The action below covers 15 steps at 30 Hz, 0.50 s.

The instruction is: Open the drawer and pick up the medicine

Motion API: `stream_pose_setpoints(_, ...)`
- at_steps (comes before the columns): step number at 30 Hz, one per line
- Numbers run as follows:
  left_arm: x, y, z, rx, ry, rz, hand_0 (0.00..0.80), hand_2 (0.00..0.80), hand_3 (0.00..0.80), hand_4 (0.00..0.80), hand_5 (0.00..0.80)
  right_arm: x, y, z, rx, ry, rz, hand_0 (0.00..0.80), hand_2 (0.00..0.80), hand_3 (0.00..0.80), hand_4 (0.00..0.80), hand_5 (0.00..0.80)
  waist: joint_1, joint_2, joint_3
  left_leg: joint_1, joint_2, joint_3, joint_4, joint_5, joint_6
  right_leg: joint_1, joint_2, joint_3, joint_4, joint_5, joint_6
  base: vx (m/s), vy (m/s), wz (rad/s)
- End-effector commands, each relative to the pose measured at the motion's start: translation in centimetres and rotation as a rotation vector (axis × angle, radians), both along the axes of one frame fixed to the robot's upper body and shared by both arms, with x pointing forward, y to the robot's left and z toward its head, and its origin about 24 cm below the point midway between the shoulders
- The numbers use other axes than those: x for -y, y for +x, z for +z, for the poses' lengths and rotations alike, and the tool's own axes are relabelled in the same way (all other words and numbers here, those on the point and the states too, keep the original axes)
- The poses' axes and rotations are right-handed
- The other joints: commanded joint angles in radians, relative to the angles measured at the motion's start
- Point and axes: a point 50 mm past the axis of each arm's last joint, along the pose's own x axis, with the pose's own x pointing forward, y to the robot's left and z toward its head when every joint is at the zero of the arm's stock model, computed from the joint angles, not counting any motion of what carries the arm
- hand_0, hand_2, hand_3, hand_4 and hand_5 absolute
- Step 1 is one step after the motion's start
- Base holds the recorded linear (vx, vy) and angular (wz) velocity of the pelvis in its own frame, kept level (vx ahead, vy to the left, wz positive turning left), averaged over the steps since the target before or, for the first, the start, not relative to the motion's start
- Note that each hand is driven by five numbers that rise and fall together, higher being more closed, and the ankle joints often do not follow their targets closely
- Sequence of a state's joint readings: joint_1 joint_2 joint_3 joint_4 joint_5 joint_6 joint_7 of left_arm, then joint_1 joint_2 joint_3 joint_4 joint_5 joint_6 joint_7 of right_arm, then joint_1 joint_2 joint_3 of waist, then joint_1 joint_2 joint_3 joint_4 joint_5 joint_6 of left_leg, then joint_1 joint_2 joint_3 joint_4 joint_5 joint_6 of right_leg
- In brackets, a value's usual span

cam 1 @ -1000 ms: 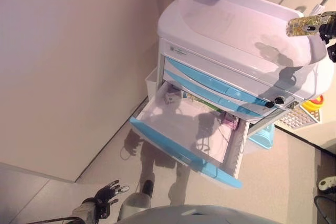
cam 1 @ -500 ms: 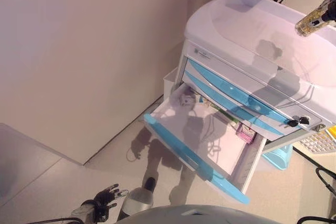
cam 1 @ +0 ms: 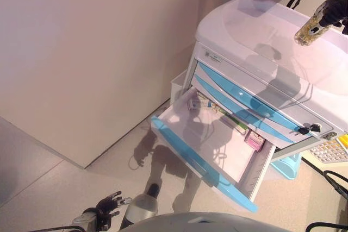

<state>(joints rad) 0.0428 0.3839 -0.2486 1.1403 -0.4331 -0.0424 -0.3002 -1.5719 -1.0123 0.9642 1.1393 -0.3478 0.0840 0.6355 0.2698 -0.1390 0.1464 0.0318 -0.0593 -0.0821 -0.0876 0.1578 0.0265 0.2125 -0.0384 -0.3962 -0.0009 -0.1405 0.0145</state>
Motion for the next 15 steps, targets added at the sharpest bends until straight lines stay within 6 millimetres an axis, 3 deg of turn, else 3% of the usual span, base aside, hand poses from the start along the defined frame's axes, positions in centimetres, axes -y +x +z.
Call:
stream_pose_setpoints(1, -0.6, -0.5, 0.1, -0.002, 0.014, -0.008, 0.000, 0.000, 0.000, 0.000, 0.000, 0.2, -0.6, 1.4, 0.007, -0.080, -0.009, 0.800, 0.800, 0.800, 0.800, 0.800, 0.011, -0.023, -0.029, 0.047, 0.015, 0.022, 0.000, -0.121, -0.041, -0.069, -0.033, 0.003, 0.031, 0.100, 0.028, 0.000, 0.000, 0.00)
stream_pose_setpoints(15, 0.3, 0.2, 0.0, 0.013, -0.013, -0.017, 0.000, 0.000, 0.000, 0.000, 0.000, -1.1, 1.1, -3.2, -0.024, -0.134, 0.120, 0.800, 0.800, 0.800, 0.800, 0.800, 0.013, 0.003, -0.024, 0.045, 0.015, 0.028, 0.003, -0.121, -0.043, -0.072, -0.039, -0.007, 0.034, 0.096, 0.028, 0.000, 0.000, 0.00)
